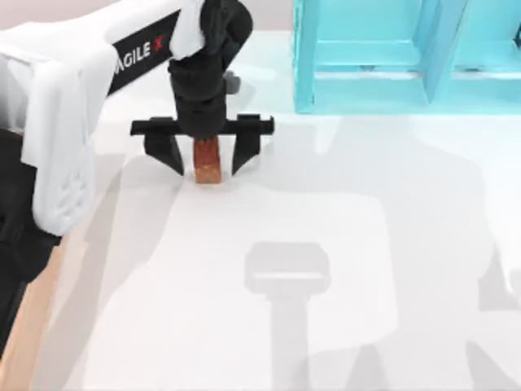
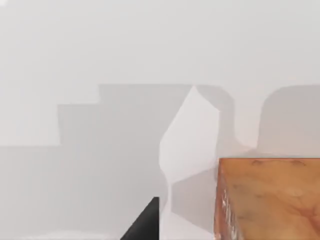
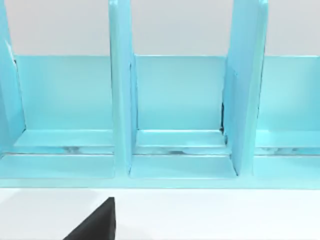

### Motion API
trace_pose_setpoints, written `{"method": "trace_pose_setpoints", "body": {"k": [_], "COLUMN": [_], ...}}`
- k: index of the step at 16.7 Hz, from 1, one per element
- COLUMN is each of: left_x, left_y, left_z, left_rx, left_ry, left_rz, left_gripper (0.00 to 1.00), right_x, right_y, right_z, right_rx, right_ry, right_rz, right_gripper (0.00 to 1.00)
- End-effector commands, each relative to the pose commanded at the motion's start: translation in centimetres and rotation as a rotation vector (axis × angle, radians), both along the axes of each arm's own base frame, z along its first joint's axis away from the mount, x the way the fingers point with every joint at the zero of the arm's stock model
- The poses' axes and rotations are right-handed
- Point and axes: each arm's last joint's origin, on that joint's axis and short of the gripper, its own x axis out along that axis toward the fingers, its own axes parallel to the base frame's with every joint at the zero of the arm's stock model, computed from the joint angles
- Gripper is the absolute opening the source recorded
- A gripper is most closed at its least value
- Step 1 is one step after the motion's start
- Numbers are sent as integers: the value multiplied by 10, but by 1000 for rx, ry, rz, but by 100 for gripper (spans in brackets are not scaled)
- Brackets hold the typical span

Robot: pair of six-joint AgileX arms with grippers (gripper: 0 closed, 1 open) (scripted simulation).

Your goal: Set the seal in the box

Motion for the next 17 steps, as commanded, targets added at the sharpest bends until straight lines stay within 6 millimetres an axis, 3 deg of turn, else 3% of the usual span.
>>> {"method": "trace_pose_setpoints", "body": {"k": [7, 17], "left_x": [0, 0], "left_y": [0, 0], "left_z": [0, 0], "left_rx": [0, 1], "left_ry": [0, 2], "left_rz": [0, -1], "left_gripper": [2, 0], "right_x": [0, 0], "right_y": [0, 0], "right_z": [0, 0], "right_rx": [0, 0], "right_ry": [0, 0], "right_rz": [0, 0], "right_gripper": [100, 100]}}
